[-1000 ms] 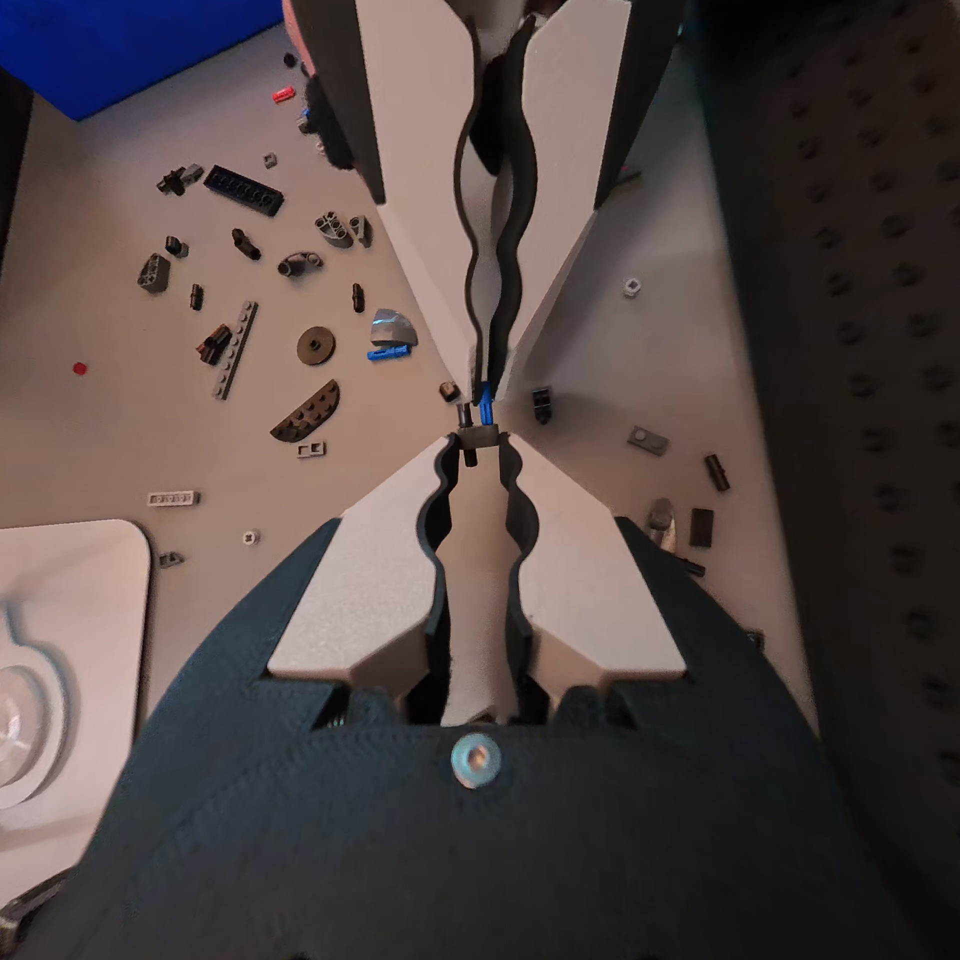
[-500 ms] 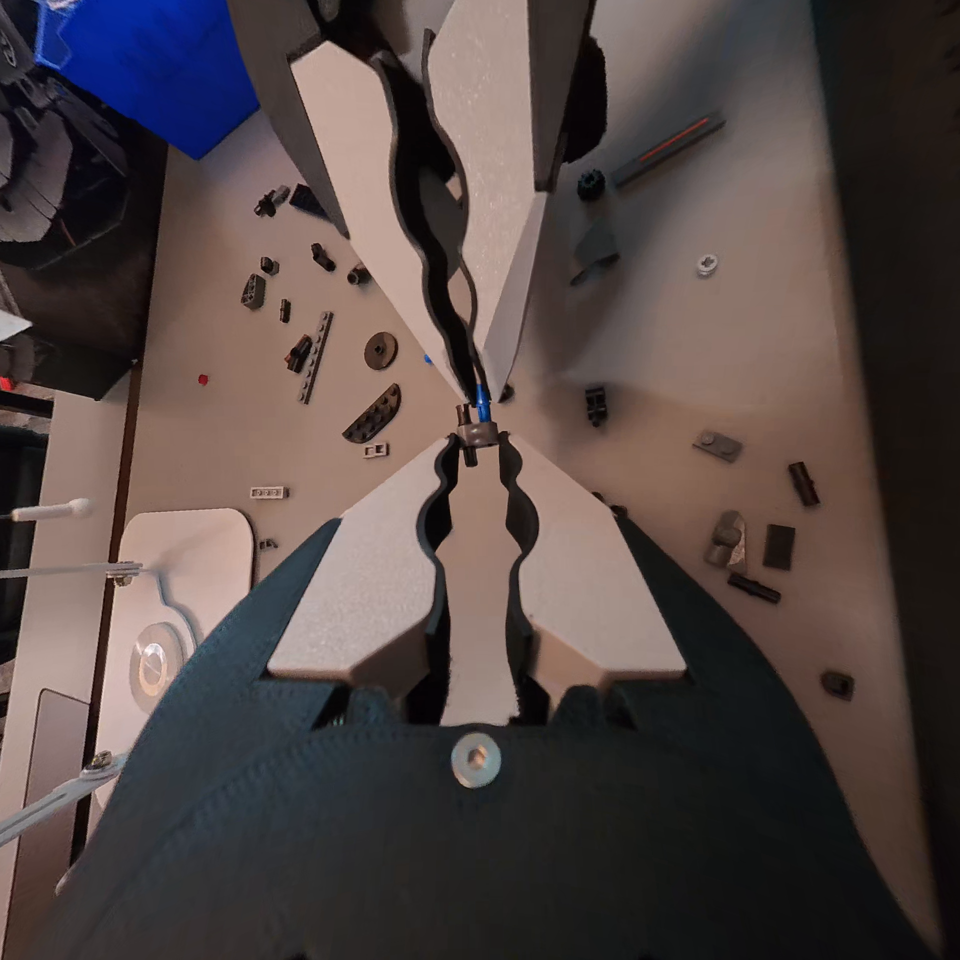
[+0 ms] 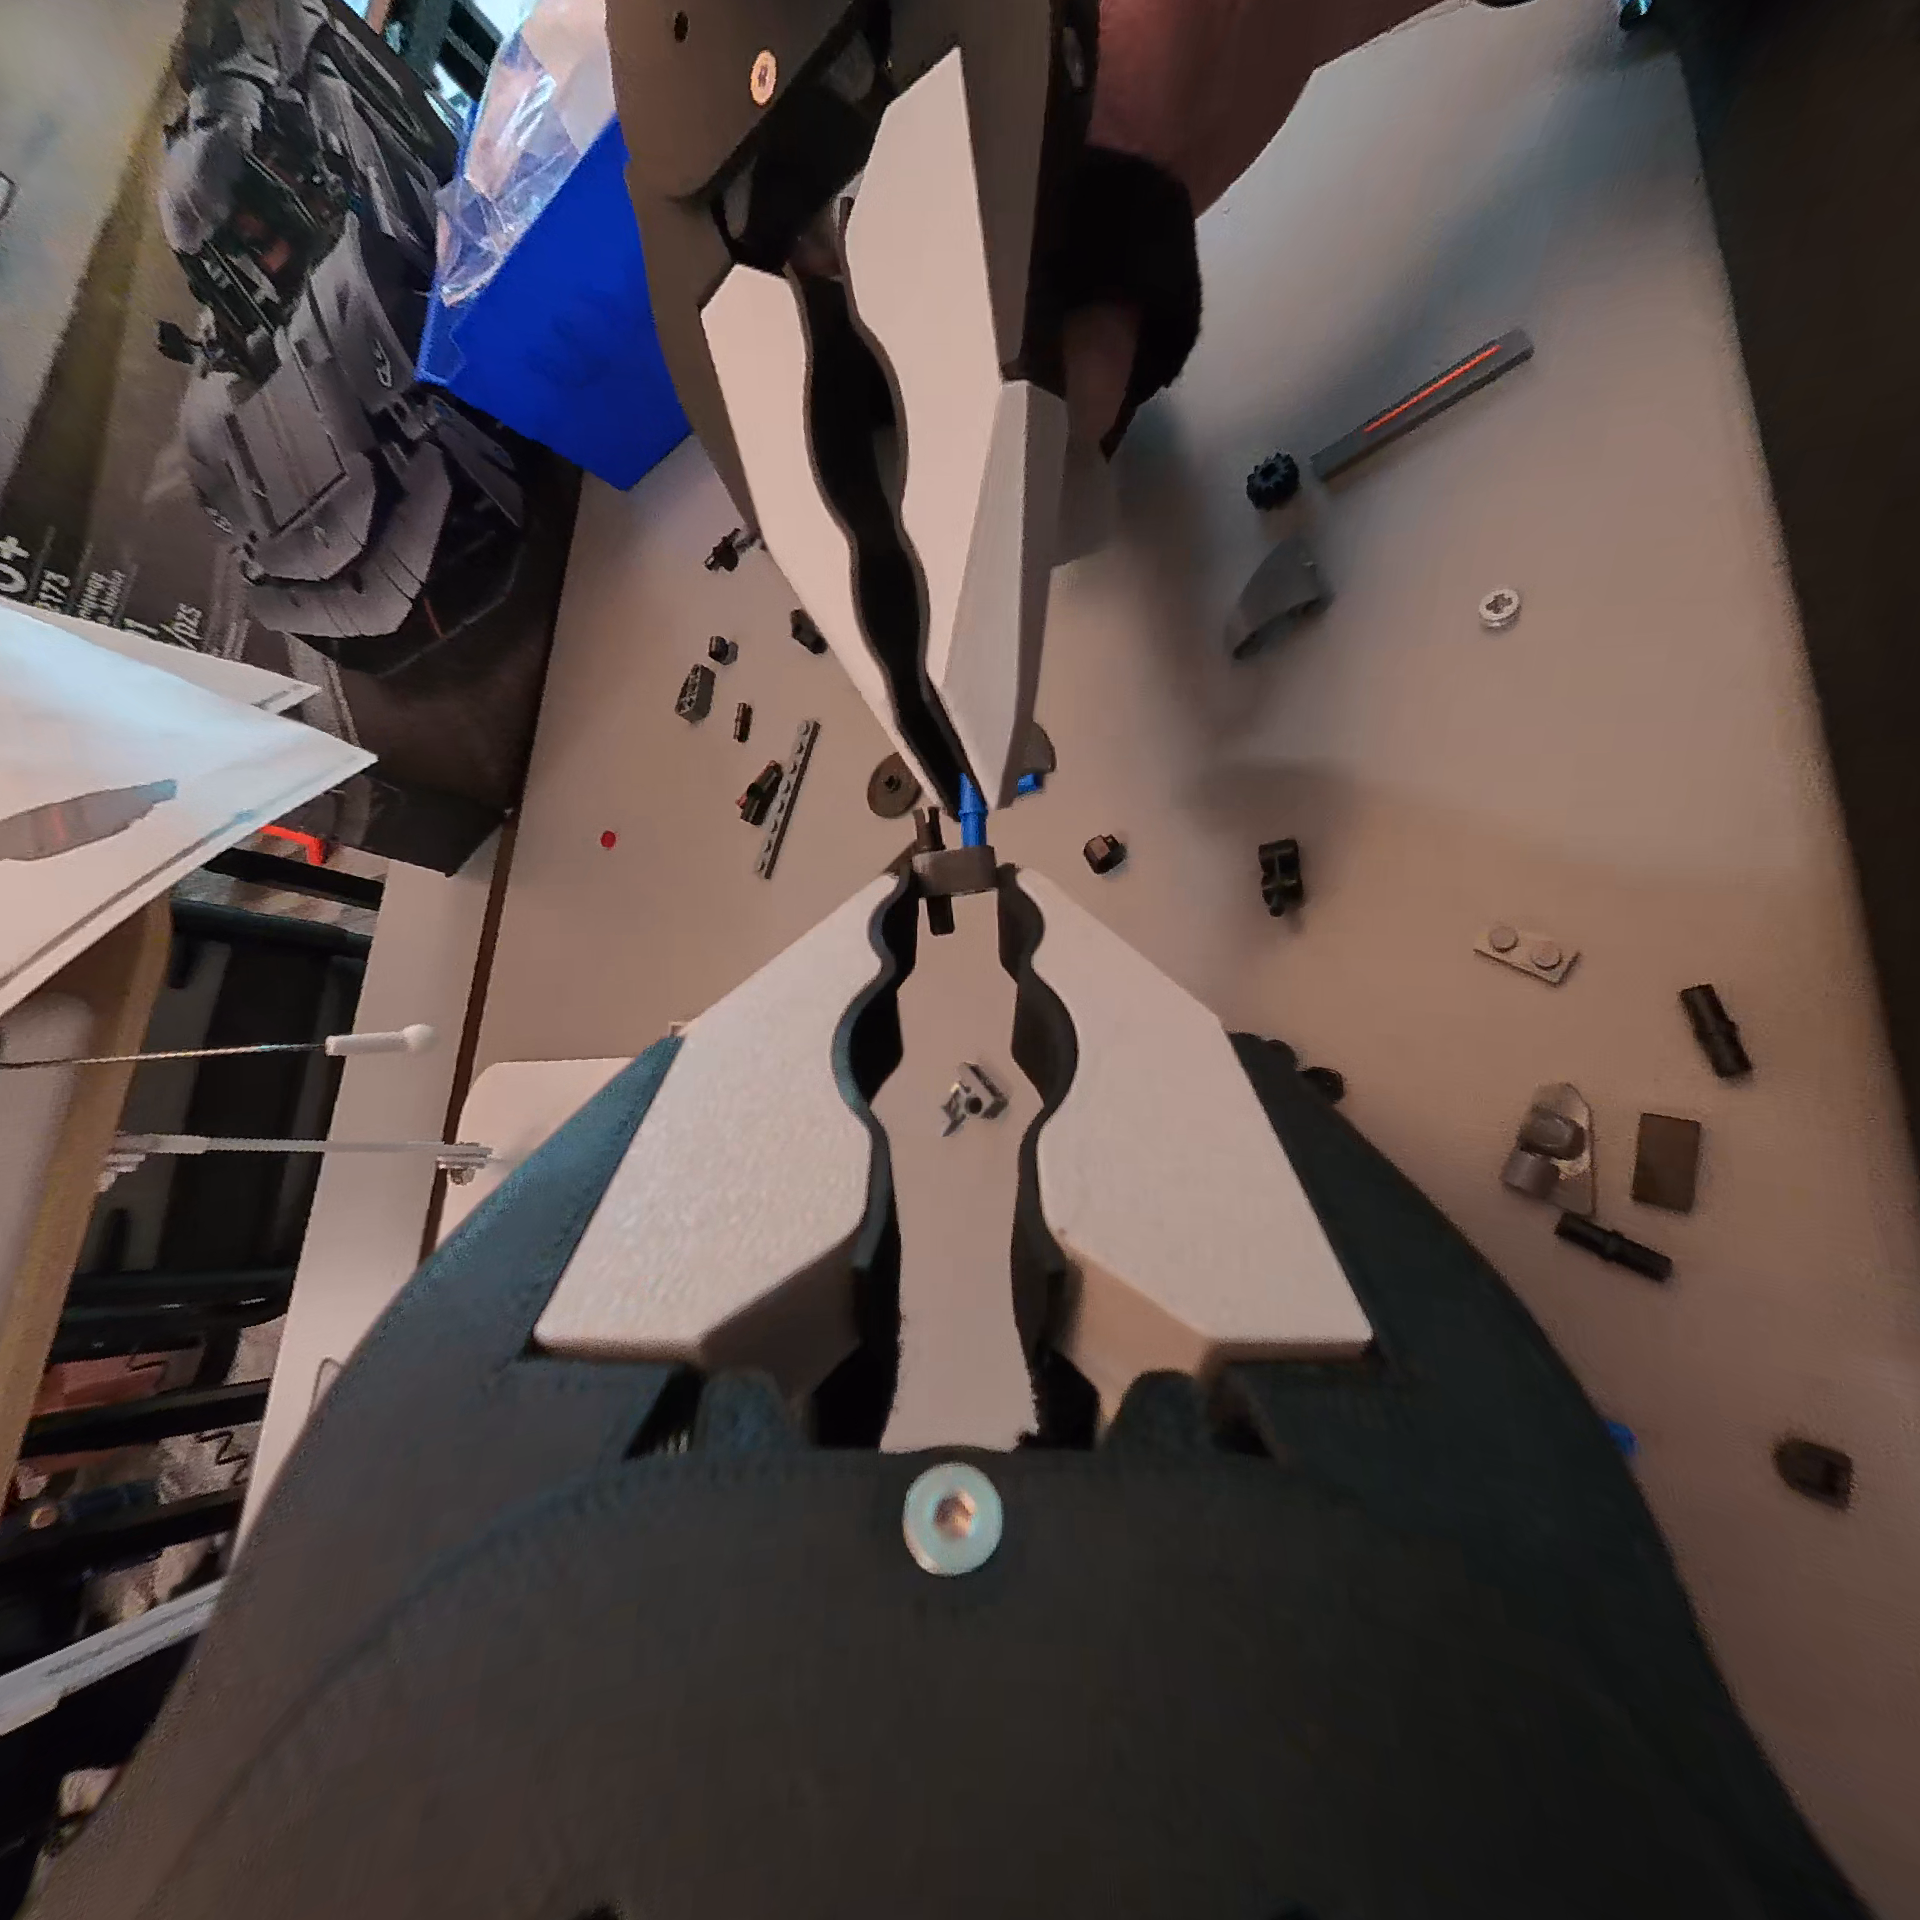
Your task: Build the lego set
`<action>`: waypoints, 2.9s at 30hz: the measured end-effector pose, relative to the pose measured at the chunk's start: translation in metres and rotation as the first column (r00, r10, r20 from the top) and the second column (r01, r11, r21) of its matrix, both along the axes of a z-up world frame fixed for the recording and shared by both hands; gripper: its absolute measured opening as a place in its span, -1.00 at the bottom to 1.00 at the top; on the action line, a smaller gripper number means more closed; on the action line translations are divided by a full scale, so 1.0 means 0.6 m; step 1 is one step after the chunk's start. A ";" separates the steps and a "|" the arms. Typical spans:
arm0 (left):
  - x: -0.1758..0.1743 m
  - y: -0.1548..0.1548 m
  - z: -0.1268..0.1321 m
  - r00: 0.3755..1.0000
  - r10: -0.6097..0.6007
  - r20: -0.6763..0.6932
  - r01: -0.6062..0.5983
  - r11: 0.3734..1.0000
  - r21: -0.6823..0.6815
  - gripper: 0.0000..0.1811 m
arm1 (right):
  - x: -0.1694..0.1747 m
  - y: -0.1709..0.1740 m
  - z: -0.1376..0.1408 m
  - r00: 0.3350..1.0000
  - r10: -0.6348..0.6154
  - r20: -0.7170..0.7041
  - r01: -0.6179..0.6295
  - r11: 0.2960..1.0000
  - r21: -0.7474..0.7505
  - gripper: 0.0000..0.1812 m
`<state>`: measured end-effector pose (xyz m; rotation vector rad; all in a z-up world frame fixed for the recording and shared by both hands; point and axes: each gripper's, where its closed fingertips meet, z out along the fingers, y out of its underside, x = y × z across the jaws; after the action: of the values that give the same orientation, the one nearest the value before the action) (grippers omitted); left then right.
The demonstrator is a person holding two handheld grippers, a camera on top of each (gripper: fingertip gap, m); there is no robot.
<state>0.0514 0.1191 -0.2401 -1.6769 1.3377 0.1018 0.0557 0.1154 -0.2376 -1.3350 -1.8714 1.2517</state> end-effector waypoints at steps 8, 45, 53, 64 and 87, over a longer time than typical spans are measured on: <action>0.002 0.002 0.003 1.000 0.010 -0.019 -0.010 0.999 0.037 -0.86 | 0.001 0.001 0.002 1.000 0.003 -0.007 -0.003 1.000 -0.019 -0.98; -0.009 0.020 -0.035 0.952 0.157 -0.262 -0.138 0.986 0.093 -0.87 | -0.010 0.016 -0.045 0.977 -0.120 0.178 0.116 0.993 0.035 -1.00; -0.010 0.019 -0.054 0.923 0.159 -0.351 -0.134 0.987 0.094 -0.87 | -0.009 0.016 -0.063 0.965 -0.123 0.233 0.114 0.992 0.050 -0.99; -0.010 0.018 -0.082 0.882 0.150 -0.447 -0.127 0.989 0.081 -0.86 | -0.007 0.014 -0.092 0.935 -0.134 0.328 0.114 0.990 0.079 -1.00; -0.010 0.014 -0.122 0.841 0.121 -0.527 -0.125 0.992 0.027 -0.87 | -0.007 0.008 -0.132 0.892 -0.121 0.435 0.096 0.992 0.078 -1.00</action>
<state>0.0454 0.1273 -0.3132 -1.8146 1.6236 0.6806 0.0514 0.1202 -0.3166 -1.7798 -2.0706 0.8835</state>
